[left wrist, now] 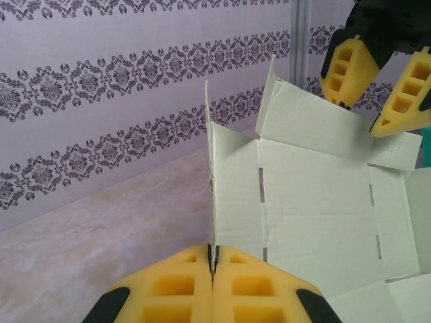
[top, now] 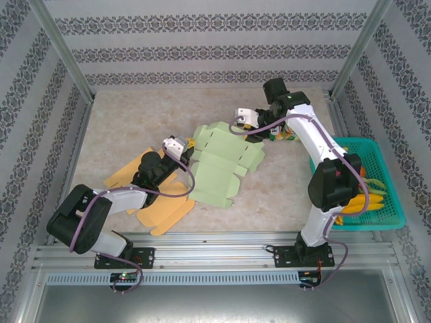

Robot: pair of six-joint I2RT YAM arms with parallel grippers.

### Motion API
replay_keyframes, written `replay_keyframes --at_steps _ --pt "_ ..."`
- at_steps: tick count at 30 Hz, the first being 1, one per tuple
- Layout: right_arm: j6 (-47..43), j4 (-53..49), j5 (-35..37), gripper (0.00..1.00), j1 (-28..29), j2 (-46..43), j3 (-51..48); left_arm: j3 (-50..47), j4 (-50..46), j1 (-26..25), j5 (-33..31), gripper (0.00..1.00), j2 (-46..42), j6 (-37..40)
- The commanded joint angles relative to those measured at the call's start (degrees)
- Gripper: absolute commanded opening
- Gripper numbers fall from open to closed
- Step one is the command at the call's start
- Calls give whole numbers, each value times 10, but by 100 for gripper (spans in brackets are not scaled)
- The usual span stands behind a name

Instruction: Fold the paper box

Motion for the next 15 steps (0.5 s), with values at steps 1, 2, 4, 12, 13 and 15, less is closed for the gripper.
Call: replay_keyframes --at_steps 1,2,4,12,13,15 --pt "-11 -18 -17 35 -6 10 10 3 28 -10 -4 0 0 7" --pt "-11 -20 -17 34 -7 12 9 3 29 -10 -3 0 0 5" --pt "-11 -22 -20 32 -10 12 8 3 28 -11 -2 0 0 5" --pt "-11 -21 -28 30 -15 13 -6 3 27 -13 -1 0 -2 5" --pt "-12 -23 -28 30 -14 14 -7 2 29 -13 0 0 -2 5" --pt "-12 -26 -31 30 -16 15 -8 2 31 -14 0 0 -3 5"
